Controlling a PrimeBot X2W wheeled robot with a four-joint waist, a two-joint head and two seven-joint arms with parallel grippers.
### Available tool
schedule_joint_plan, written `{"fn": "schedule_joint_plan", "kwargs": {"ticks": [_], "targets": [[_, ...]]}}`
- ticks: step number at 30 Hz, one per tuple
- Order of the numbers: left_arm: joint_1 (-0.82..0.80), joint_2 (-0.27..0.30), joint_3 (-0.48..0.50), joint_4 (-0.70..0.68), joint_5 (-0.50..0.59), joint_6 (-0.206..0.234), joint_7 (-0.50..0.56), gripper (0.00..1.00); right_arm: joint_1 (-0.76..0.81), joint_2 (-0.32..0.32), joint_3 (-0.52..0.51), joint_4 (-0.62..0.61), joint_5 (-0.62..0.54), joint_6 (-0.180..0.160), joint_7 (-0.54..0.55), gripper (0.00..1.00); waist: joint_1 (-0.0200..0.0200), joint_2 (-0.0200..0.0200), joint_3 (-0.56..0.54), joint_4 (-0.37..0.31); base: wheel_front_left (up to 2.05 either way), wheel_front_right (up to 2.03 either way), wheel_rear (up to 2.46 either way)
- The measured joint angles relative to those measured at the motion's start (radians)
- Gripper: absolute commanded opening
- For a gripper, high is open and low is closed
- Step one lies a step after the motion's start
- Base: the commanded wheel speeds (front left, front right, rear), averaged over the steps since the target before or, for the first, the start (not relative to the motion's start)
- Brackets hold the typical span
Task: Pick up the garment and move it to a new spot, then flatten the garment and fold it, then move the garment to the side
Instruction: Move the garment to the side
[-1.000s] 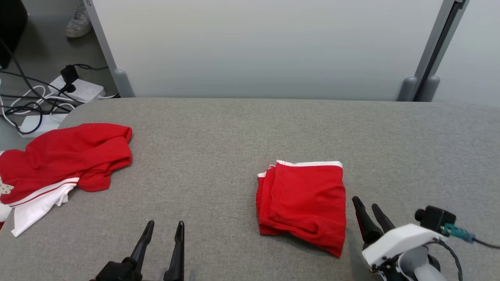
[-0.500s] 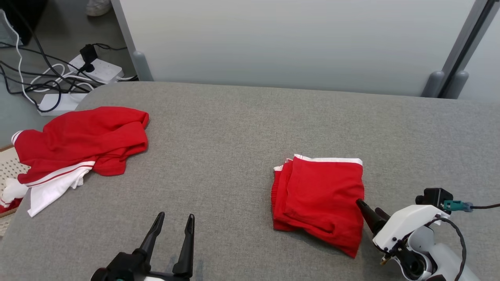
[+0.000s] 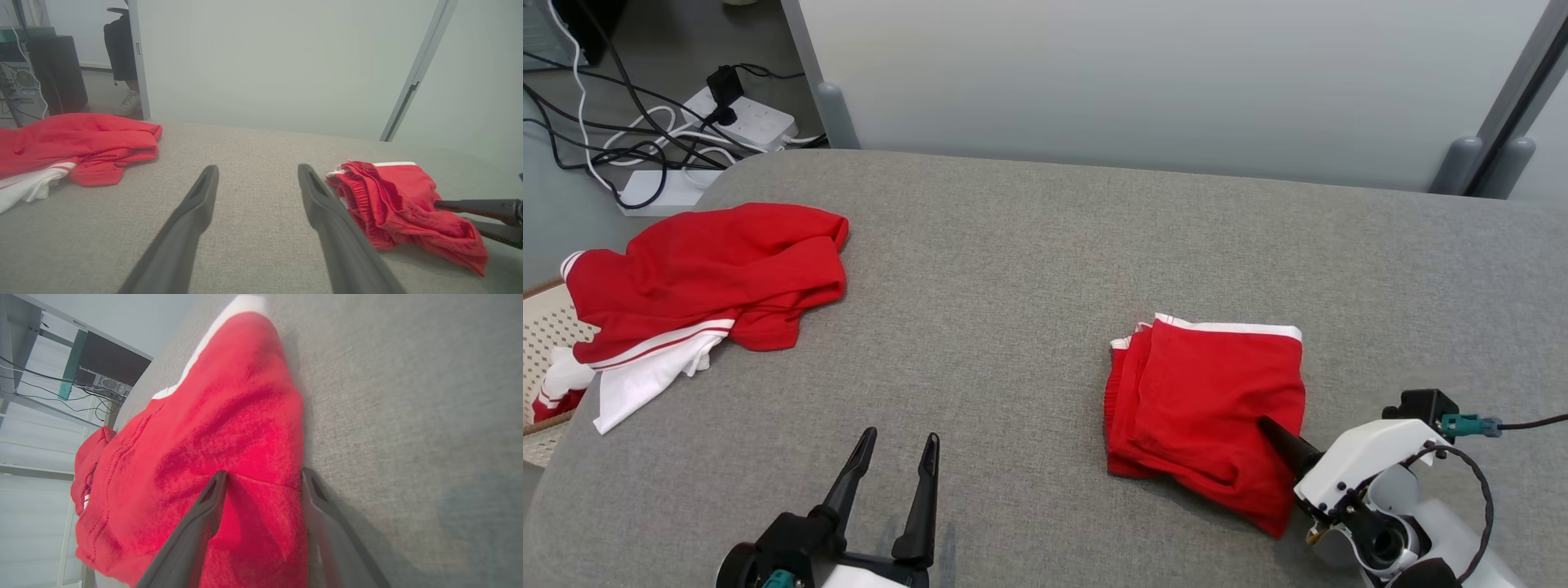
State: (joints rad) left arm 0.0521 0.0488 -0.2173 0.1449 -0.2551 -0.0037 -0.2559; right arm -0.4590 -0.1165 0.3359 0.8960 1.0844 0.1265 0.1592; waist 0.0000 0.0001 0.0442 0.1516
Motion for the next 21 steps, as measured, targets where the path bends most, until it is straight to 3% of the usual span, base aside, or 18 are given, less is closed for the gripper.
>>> {"fn": "schedule_joint_plan", "kwargs": {"ticks": [4,5,21], "targets": [[-0.001,0.000,-0.005,0.003,0.000,-0.004,0.000,1.00,-0.004,0.001,0.026,0.009,0.024,0.000,-0.001,0.18,0.0000,0.0000,0.001,0.005,0.00,0.00,0.00],[-0.002,0.000,-0.007,0.003,0.000,-0.004,0.000,1.00,-0.005,0.000,0.032,0.010,0.029,0.000,-0.002,0.00,0.0000,0.0000,0.002,0.007,0.00,0.00,0.00],[-0.022,0.000,-0.015,0.007,0.001,-0.003,0.000,1.00,-0.050,-0.073,0.212,-0.038,0.035,0.000,-0.131,0.00,0.0000,0.0000,0.005,0.002,0.00,0.00,0.00]]}}
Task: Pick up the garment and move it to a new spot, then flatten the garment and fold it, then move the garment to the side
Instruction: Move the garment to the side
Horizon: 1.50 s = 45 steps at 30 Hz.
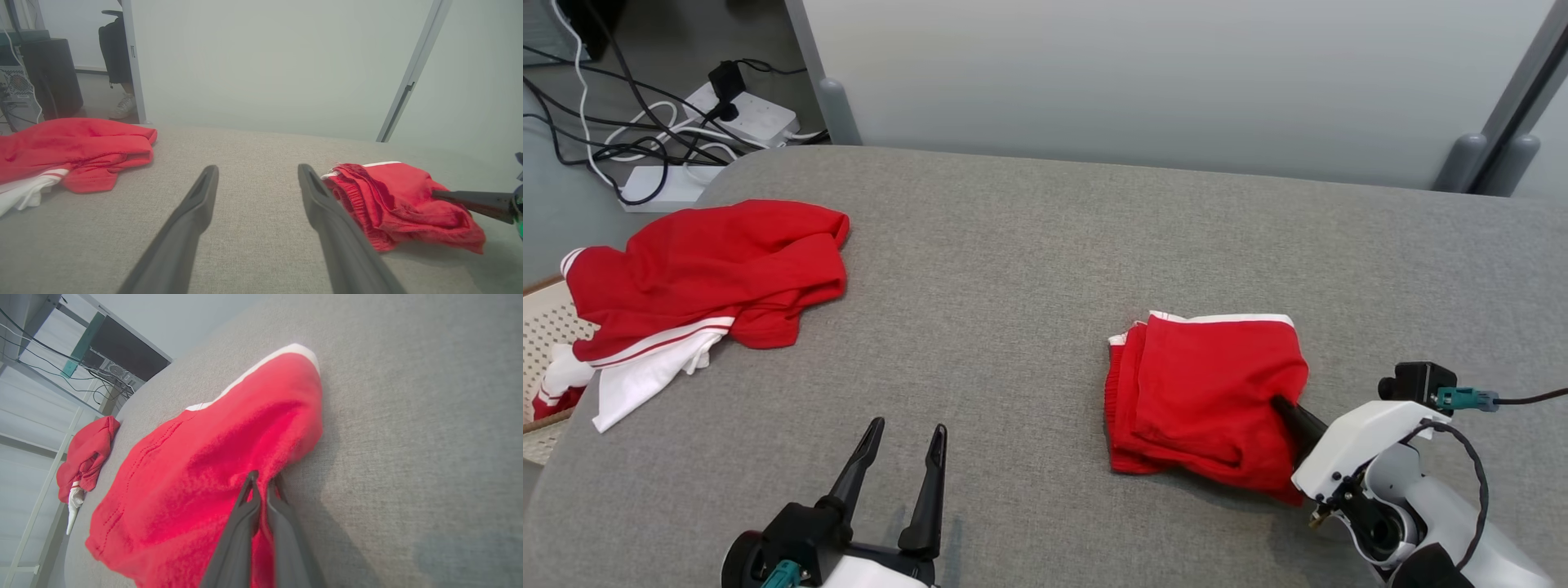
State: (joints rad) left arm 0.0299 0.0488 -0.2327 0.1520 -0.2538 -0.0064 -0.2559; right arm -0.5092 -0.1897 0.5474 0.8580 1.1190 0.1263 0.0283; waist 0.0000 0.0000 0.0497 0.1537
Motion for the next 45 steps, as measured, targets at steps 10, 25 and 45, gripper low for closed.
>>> {"fn": "schedule_joint_plan", "kwargs": {"ticks": [10,25,45], "targets": [[-0.002,0.000,0.000,-0.008,0.000,0.000,0.000,1.00,-0.043,-0.030,0.067,-0.004,0.021,0.000,-0.040,0.00,0.0000,0.0000,0.007,-0.058,0.00,0.00,0.00],[-0.070,0.000,-0.006,-0.008,-0.001,-0.002,0.000,1.00,-0.075,-0.067,0.112,-0.001,0.088,0.000,-0.119,0.00,0.0000,0.0000,0.047,-0.232,0.00,0.00,0.00],[-0.121,0.000,0.000,-0.005,0.043,-0.020,0.000,1.00,-0.085,-0.066,0.171,-0.007,0.150,0.000,-0.181,0.00,0.0000,0.0000,0.114,-0.459,0.00,0.00,0.00]]}}
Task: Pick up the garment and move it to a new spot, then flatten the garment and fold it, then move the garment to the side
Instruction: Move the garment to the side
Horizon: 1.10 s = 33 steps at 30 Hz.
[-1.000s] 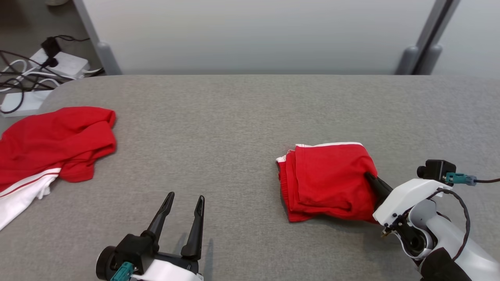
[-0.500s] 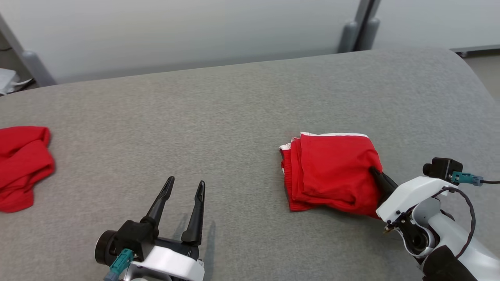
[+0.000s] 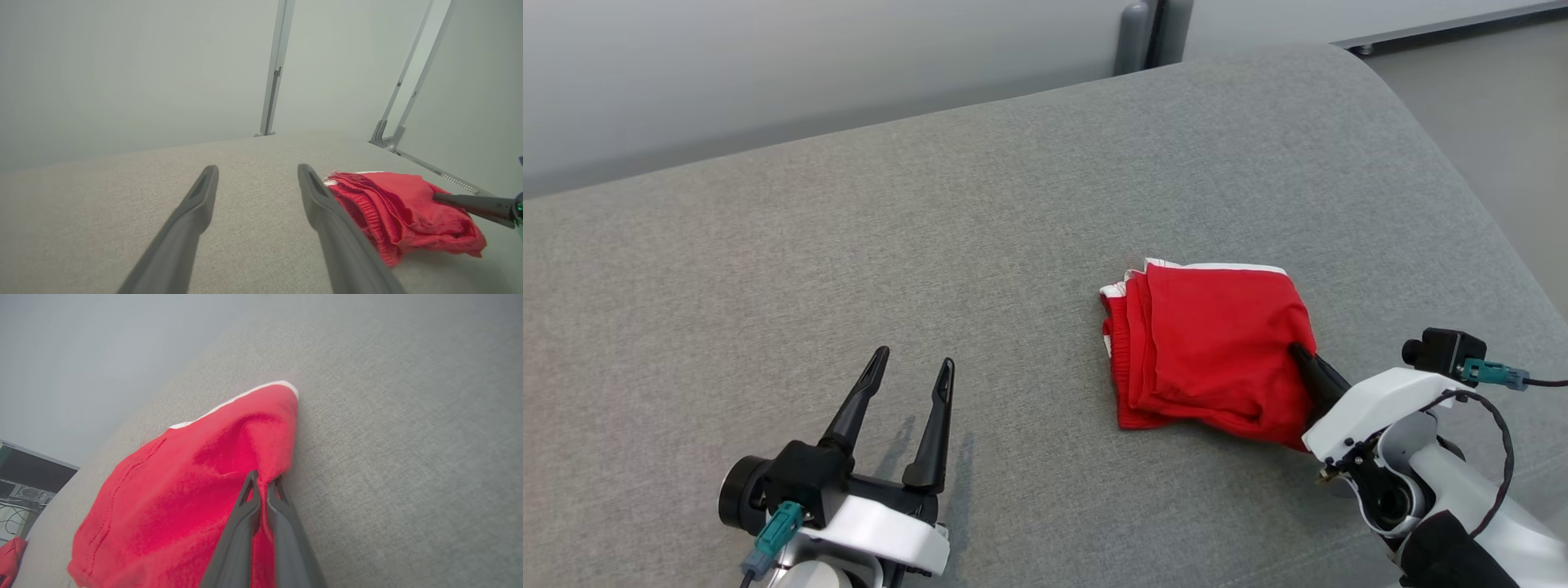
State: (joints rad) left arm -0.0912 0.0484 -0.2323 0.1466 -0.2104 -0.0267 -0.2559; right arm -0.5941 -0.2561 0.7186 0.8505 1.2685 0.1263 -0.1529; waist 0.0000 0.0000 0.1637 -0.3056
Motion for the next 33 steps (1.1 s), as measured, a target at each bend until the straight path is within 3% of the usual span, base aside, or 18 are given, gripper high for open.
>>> {"fn": "schedule_joint_plan", "kwargs": {"ticks": [8,15,23,33], "targets": [[-0.012,0.000,0.003,0.008,0.023,-0.012,0.000,1.00,-0.018,-0.001,0.017,-0.005,0.030,0.000,-0.016,0.00,0.0000,0.0000,0.037,-0.053,0.00,0.00,0.00],[-0.042,0.000,0.001,0.012,0.026,-0.025,0.000,1.00,-0.076,-0.018,0.025,-0.032,0.037,0.000,-0.048,0.00,0.0000,0.0000,0.062,-0.042,0.00,0.00,0.00],[-0.051,0.002,-0.007,0.014,0.035,-0.035,0.000,1.00,-0.298,-0.067,-0.003,-0.022,0.038,0.000,-0.059,0.00,0.0000,0.0000,0.106,0.003,0.00,0.00,0.00],[-0.140,0.009,-0.024,-0.011,0.045,-0.044,0.000,1.00,-0.615,-0.124,-0.061,0.137,0.029,0.000,-0.068,0.00,0.0000,0.0000,0.234,0.082,0.00,0.00,0.00]]}}
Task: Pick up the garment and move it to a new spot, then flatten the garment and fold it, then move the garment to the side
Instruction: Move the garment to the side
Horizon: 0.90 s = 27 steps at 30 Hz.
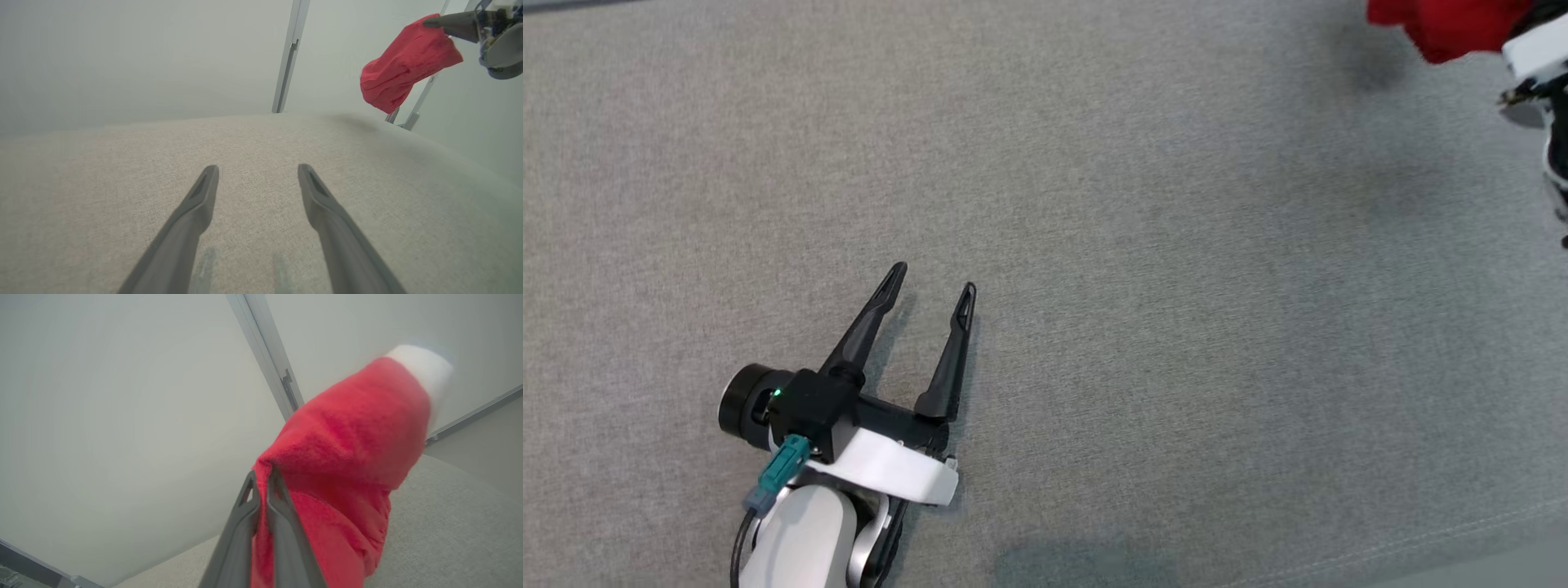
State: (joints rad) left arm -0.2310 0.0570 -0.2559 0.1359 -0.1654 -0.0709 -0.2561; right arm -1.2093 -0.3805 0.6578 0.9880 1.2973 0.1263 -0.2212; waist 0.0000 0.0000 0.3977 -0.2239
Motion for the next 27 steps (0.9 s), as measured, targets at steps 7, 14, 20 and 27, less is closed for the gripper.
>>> {"fn": "schedule_joint_plan", "kwargs": {"ticks": [7,14,20,27], "targets": [[-0.060,0.007,-0.026,-0.015,0.007,-0.013,0.000,1.00,-0.135,-0.028,-0.040,0.110,-0.013,0.000,-0.019,0.00,0.0000,0.0000,0.104,0.057,0.00,0.00,0.00],[-0.107,0.023,-0.052,-0.046,0.016,-0.018,0.002,1.00,-0.214,-0.085,-0.146,0.143,-0.098,0.000,-0.027,0.00,0.0000,0.0000,0.185,0.105,0.00,0.00,0.00],[-0.112,0.034,-0.052,-0.084,0.016,-0.017,0.011,1.00,-0.213,-0.105,-0.259,0.130,-0.212,0.000,-0.029,0.00,0.0000,0.0000,0.219,0.098,0.00,0.00,0.00],[-0.129,0.060,-0.052,-0.129,0.017,-0.017,0.031,1.00,-0.101,-0.106,-0.407,0.183,-0.326,0.000,-0.029,0.00,0.0000,0.0001,0.247,0.059,0.00,0.00,0.00]]}}
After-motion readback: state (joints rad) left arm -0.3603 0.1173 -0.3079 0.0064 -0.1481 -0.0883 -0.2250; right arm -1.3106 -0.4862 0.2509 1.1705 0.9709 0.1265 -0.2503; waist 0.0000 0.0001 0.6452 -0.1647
